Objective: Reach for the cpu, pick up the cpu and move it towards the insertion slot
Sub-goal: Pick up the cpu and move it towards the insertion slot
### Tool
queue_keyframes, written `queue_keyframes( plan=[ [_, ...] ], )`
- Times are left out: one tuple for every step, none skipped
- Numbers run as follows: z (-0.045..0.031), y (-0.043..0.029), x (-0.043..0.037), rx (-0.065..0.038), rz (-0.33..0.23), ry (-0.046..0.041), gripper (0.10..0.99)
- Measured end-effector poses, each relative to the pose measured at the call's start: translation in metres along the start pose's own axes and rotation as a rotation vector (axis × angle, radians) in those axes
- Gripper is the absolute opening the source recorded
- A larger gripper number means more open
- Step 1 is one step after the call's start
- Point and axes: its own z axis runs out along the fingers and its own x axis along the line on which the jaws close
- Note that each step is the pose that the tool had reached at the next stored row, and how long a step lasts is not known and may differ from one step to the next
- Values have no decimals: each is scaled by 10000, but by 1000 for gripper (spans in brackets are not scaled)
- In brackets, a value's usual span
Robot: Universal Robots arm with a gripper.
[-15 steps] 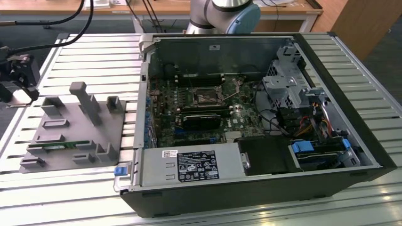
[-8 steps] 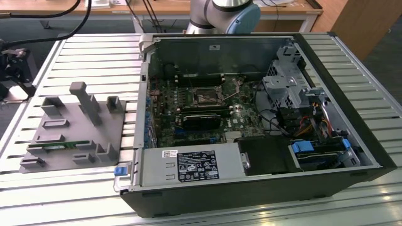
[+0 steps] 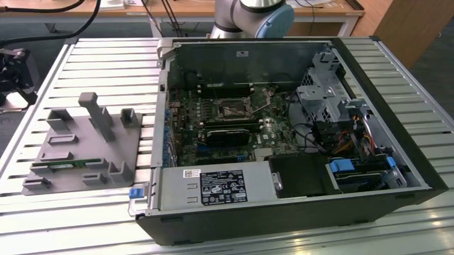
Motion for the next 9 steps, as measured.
queue_keyframes(
  plan=[
    [-14,1,0,1,0,1,541],
    [-27,2,0,2,0,0,541],
    [-41,4,0,3,1,0,541],
    [-56,6,0,4,1,0,541],
    [-73,8,0,6,0,0,541],
    [-89,9,0,6,0,0,541],
    [-106,11,0,7,0,0,541],
    [-122,12,0,7,0,0,541],
    [-139,14,0,8,0,0,541]
  ],
)
